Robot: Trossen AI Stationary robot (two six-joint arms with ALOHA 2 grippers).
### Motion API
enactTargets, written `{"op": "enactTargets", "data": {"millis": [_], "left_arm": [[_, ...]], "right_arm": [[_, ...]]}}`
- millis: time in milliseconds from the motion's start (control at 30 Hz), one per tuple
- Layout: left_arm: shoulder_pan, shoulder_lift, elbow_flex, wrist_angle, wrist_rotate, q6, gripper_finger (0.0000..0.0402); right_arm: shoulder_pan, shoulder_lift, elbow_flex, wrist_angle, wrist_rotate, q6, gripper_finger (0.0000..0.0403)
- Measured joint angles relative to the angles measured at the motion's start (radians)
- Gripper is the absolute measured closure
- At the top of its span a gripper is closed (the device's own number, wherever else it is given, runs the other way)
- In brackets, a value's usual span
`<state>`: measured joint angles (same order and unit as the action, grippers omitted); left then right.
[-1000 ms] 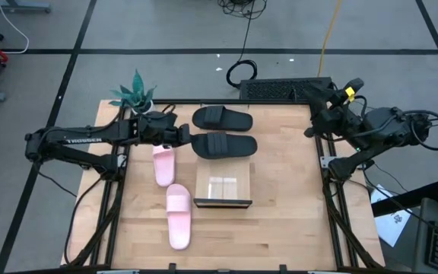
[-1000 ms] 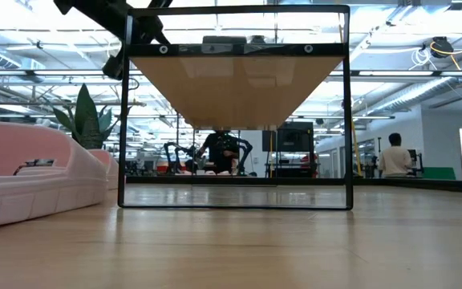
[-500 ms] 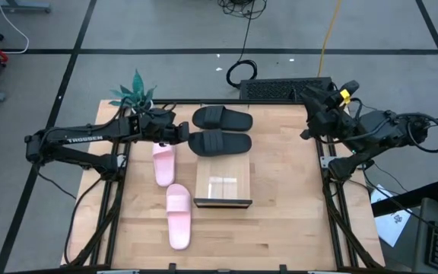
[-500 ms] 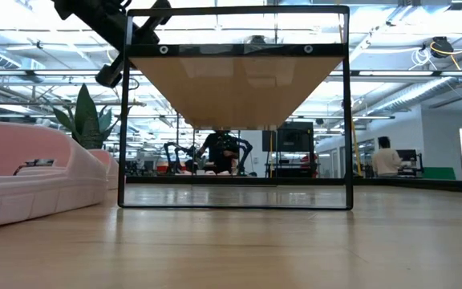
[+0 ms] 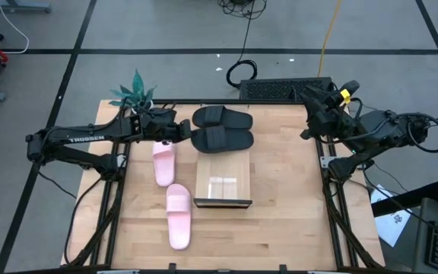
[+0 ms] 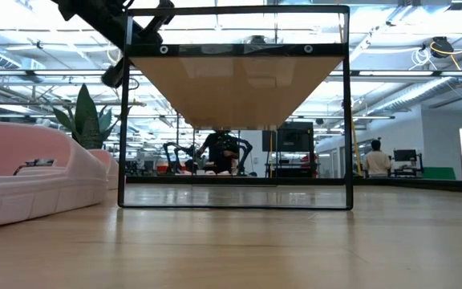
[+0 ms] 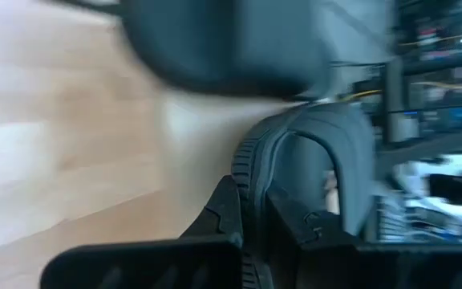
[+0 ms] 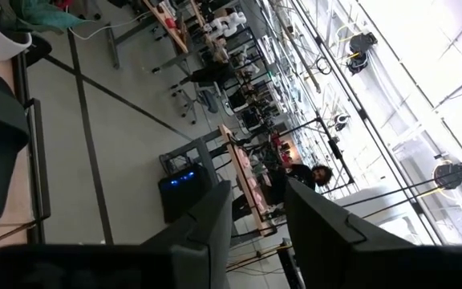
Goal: Pick and place slides into the shelf
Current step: Put the black slide slipper on the shelf
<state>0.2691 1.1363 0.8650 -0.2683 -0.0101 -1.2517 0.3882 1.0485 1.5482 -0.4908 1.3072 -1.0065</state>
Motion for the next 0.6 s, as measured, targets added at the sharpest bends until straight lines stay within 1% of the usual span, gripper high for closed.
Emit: {"op": "enactTargets", "data": {"millis": [67, 300, 600], "left_arm": [[0.001, 0.009, 0.002, 0.055, 0.002, 0.012, 0.0392], [0.012, 0.019, 0.000, 0.000, 0.028, 0.004, 0.0392], [0.012, 0.053, 0.002, 0.014, 0.036, 0.010, 0.0392]], "right_arm": [[0.000, 0.000, 0.000, 0.000, 0.000, 0.000, 0.0293], [0.000, 0.000, 0.000, 0.000, 0.000, -0.001, 0.0293], [0.000, 0.000, 0.000, 0.000, 0.000, -0.003, 0.0293]]}}
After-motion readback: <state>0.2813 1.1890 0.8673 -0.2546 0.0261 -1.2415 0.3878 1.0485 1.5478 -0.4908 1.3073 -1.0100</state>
